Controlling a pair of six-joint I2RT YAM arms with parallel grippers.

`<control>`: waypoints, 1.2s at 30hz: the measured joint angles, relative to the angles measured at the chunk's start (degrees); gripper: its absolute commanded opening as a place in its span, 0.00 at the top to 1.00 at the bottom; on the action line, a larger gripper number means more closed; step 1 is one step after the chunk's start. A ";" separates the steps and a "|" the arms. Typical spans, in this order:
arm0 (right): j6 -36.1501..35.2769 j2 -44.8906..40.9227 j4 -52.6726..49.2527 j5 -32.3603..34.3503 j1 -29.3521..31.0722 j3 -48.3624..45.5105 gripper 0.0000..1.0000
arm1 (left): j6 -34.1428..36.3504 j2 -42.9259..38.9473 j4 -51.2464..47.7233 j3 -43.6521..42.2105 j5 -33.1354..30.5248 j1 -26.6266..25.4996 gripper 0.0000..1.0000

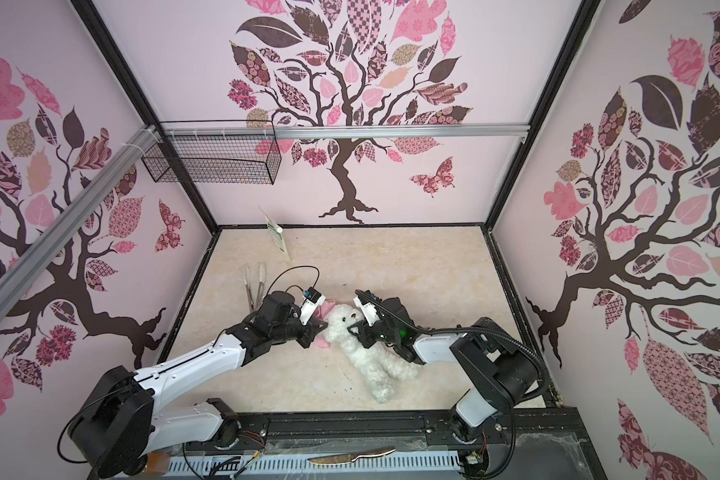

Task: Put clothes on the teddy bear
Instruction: 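Push the bear's head into the hood with right gripper while left holds hoodie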

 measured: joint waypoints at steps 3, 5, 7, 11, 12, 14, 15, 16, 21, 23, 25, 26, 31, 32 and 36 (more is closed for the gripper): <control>0.02 0.50 0.00 1.14 1.33 0.33 0.83 | -0.52 1.07 -0.02 1.03 1.49 -0.11 0.97; 0.00 0.55 0.09 1.88 2.19 0.33 0.83 | -1.16 1.88 -0.04 2.16 1.86 -0.11 0.97; 0.02 0.63 0.52 2.32 2.93 0.31 0.83 | -1.88 2.67 -0.04 3.32 1.88 -0.15 0.96; 0.31 0.70 2.93 2.36 3.23 -0.61 0.83 | -3.21 3.65 -0.02 4.57 1.97 -0.15 0.93; 0.44 0.72 3.56 2.29 3.23 -0.90 0.84 | -3.58 3.85 -0.02 4.72 2.12 -0.15 0.92; 0.52 0.72 4.59 2.12 3.23 -1.33 0.84 | -4.35 4.26 -0.02 5.11 2.62 -0.15 0.92; 0.59 0.74 5.16 2.05 3.23 -1.57 0.84 | -4.70 4.46 0.00 5.44 2.95 -0.15 0.91; 0.68 0.81 5.77 1.86 3.23 -1.81 0.84 | -5.03 4.59 0.00 5.77 3.26 -0.15 0.91; 1.03 1.11 8.90 0.59 3.26 -2.86 0.84 | -7.23 5.20 0.68 7.37 5.25 -0.20 0.91; 1.31 1.31 10.12 0.11 3.26 -3.23 0.84 | -7.85 5.90 1.33 7.98 6.25 -0.28 0.90; 1.60 1.33 11.04 -0.20 3.26 -3.56 0.84 | -8.39 6.95 1.97 8.59 7.10 -0.63 0.90; 1.75 1.33 11.39 -0.31 3.26 -3.69 0.84 | -8.66 7.39 2.21 8.72 7.45 -0.83 0.89; 2.62 1.38 12.48 -0.83 3.26 -4.13 0.84 | -10.03 9.03 3.67 9.22 9.27 -1.49 0.87; 2.86 1.49 12.98 -0.90 3.26 -4.31 0.85 | -10.47 9.11 4.02 9.22 9.55 -1.49 0.87; 4.96 2.69 16.81 -1.29 3.30 -4.79 0.85 | -12.96 9.49 7.02 9.22 11.69 -1.51 0.86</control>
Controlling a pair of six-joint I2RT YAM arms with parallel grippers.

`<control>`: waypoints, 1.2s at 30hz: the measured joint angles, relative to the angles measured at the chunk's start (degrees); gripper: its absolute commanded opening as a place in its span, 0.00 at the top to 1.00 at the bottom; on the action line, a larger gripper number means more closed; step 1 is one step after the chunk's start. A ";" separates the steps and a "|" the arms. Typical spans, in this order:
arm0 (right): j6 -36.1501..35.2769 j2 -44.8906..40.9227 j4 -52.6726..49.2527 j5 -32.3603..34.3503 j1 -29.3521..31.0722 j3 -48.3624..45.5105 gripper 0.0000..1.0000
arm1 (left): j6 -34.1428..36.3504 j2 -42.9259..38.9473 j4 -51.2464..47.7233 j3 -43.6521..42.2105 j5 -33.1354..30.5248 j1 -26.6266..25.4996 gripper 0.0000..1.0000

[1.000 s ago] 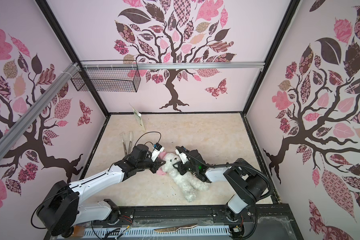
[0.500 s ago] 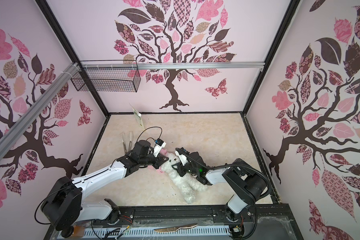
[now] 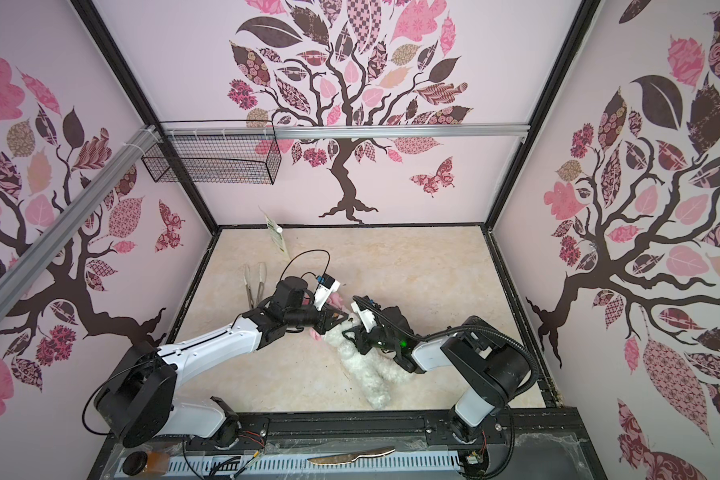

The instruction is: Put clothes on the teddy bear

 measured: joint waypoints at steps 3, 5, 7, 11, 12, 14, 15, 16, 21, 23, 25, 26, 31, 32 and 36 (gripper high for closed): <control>1.07 0.52 1.92 0.13 0.15 -0.09 0.85 | -1.99 0.31 2.67 0.00 1.51 -0.02 0.86; 1.60 0.68 3.06 0.44 0.20 -0.09 0.85 | -3.56 0.31 4.61 -0.02 2.25 -0.02 0.85; 2.10 0.96 4.24 0.70 0.22 -0.09 0.85 | -5.05 0.42 6.71 -0.02 2.97 -0.04 0.84; 3.15 1.70 6.12 1.64 0.22 -0.09 0.85 | -6.54 0.96 9.42 -0.57 3.87 -0.15 0.77; 3.34 1.79 6.21 1.81 0.26 -0.09 0.85 | -6.58 1.14 9.90 -0.94 4.04 -0.20 0.75; 3.72 2.12 6.25 2.10 0.42 -0.09 0.85 | -6.56 1.31 10.49 -1.64 4.46 -0.35 0.71; 3.91 2.32 6.29 2.16 0.48 -0.09 0.85 | -6.43 1.31 10.67 -1.90 4.70 -0.39 0.69; 4.07 2.43 6.34 2.27 0.52 -0.11 0.85 | -6.43 1.31 10.71 -2.01 4.90 -0.39 0.66; 4.48 2.40 7.87 2.73 0.57 -0.94 0.86 | -5.20 0.00 10.03 -2.27 4.90 -0.74 0.53; 4.46 2.40 8.70 2.71 0.59 -1.25 0.86 | -4.79 -1.55 9.01 -2.32 4.37 -0.90 0.48; 4.26 2.36 9.31 2.49 0.59 -1.44 0.86 | -4.28 -3.48 7.74 -2.38 3.43 -0.96 0.44; 4.09 2.29 9.55 2.27 0.59 -1.53 0.86 | -4.02 -4.50 7.06 -2.43 3.02 -0.96 0.41; 3.26 2.23 11.21 1.16 0.59 -1.92 0.86 | -3.21 -8.15 5.09 -2.64 1.03 -0.98 0.35; 3.13 2.23 11.54 1.01 0.59 -2.14 0.86 | -3.04 -8.46 4.81 -2.64 0.72 -0.98 0.35; 2.82 2.21 12.33 0.55 0.59 -3.10 0.86 | -1.97 -9.27 2.51 -2.64 -1.36 -0.98 0.35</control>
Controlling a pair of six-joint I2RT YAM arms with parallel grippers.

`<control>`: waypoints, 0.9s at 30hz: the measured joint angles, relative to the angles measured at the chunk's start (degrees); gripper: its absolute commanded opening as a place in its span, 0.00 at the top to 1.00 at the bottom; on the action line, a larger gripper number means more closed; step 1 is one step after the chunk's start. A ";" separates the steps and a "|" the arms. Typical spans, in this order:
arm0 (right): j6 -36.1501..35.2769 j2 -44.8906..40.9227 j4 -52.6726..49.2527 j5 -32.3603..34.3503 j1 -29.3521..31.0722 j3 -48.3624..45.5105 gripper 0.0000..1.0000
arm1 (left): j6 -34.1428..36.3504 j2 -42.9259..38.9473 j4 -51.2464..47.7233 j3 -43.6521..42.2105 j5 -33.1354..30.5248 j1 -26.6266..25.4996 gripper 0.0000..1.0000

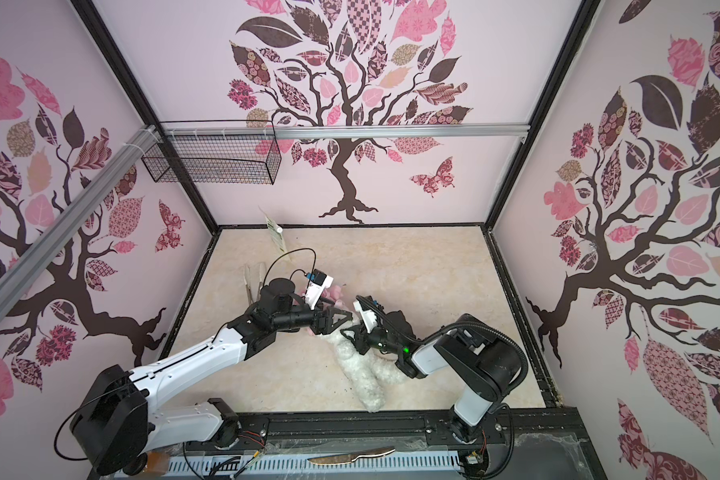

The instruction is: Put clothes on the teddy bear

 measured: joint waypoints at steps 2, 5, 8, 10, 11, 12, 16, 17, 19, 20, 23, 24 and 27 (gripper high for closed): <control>-0.13 -0.02 0.02 -0.07 0.00 -0.22 0.86 | 0.42 -0.11 -1.27 0.00 -1.33 0.00 0.38; -0.26 -0.02 0.02 -0.11 0.00 -0.28 0.86 | 0.90 -0.11 -2.84 0.00 -2.51 -0.02 0.43; -0.26 -0.02 0.02 -0.11 0.00 -0.28 0.87 | 0.98 -0.09 -3.15 0.00 -1.77 0.00 0.50; -0.26 -0.02 0.02 -0.09 0.00 -0.28 0.87 | 0.63 0.09 -2.97 0.00 0.09 0.00 0.54; -0.26 -0.02 0.04 -0.09 0.00 -0.28 0.87 | 0.42 0.26 -2.84 0.00 1.16 0.00 0.56; -0.26 -0.02 0.07 -0.09 0.00 -0.28 0.87 | 0.24 0.46 -2.75 0.00 2.29 0.00 0.57; -0.26 -0.02 0.17 -0.24 0.00 -0.28 0.87 | 0.00 1.57 -2.43 0.00 5.33 0.00 0.58; -0.26 -0.02 0.20 -0.39 -0.02 -0.26 0.87 | 0.00 2.10 -2.27 0.00 6.03 0.00 0.58; -0.22 -0.02 0.20 -0.68 -0.02 -0.24 0.87 | -0.04 3.50 -1.97 0.04 7.43 0.00 0.58; -0.09 -0.02 0.20 -0.85 -0.02 -0.22 0.87 | -0.09 4.39 -1.77 0.04 8.22 -0.02 0.58; 0.66 -0.02 -0.09 -1.07 -0.13 -0.26 0.87 | -0.37 6.19 -0.70 0.15 10.05 0.00 0.54; 0.94 -0.02 0.00 -1.09 -0.22 -0.31 0.87 | -0.52 6.25 -0.44 0.17 10.36 0.00 0.52; 1.75 -0.02 0.63 -1.55 -0.66 -0.44 0.87 | -0.90 5.57 -0.04 0.15 10.36 -0.07 0.42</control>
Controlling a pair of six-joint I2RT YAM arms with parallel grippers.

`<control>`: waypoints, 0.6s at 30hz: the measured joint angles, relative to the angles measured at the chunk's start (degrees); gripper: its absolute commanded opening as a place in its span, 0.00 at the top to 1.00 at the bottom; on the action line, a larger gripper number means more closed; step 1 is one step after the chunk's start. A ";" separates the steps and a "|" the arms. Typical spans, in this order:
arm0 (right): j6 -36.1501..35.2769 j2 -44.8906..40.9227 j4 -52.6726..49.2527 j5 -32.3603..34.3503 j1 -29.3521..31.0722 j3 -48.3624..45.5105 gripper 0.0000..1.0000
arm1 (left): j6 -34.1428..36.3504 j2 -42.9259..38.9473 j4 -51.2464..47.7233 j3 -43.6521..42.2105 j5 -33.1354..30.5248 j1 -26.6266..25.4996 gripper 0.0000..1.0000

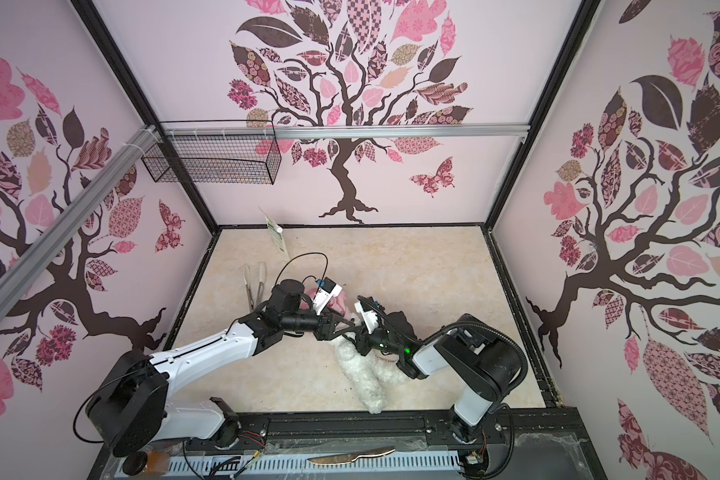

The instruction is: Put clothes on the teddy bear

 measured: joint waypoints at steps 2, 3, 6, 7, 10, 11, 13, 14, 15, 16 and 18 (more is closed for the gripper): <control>0.17 0.00 0.79 -0.28 -0.24 -0.35 0.87 | 0.17 -1.40 -0.13 -0.02 -1.05 -0.28 0.37; 0.13 0.00 1.11 -0.39 -0.28 -0.50 0.88 | 0.17 -2.43 -0.37 -0.04 -2.08 -0.42 0.35; -0.33 0.00 1.29 -1.20 -0.28 -0.59 0.88 | 0.70 -5.53 -1.11 -0.11 -5.95 -0.66 0.29; -0.59 0.00 1.31 -1.49 -0.28 -0.61 0.88 | 0.85 -6.51 -1.42 -0.13 -7.34 -0.66 0.28; -1.49 -0.33 1.20 -2.12 -0.28 -0.87 0.88 | 1.05 -8.87 -2.73 -0.28 -11.28 -0.63 0.26; -1.75 -0.72 1.01 -2.34 -0.28 -1.11 0.88 | 1.07 -9.29 -3.17 -0.33 -12.35 -0.66 0.26; -2.14 -1.40 0.66 -2.69 -0.28 -1.70 0.88 | 1.11 -9.42 -3.80 -0.35 -14.12 -0.66 0.27; -2.27 -1.70 0.37 -2.91 -0.28 -1.97 0.88 | 1.11 -9.33 -4.13 -0.37 -14.84 -0.63 0.29; -2.32 -1.88 0.13 -3.06 -0.28 -2.14 0.88 | 1.16 -9.25 -4.46 -0.44 -15.47 -0.63 0.32; -2.34 -1.95 -0.07 -3.17 -0.28 -2.16 0.88 | 1.03 -9.07 -4.79 -0.44 -15.78 -0.63 0.34; -2.32 -1.95 -0.46 -3.32 -0.28 -2.16 0.88 | 1.01 -8.39 -5.22 -0.44 -16.06 -0.66 0.40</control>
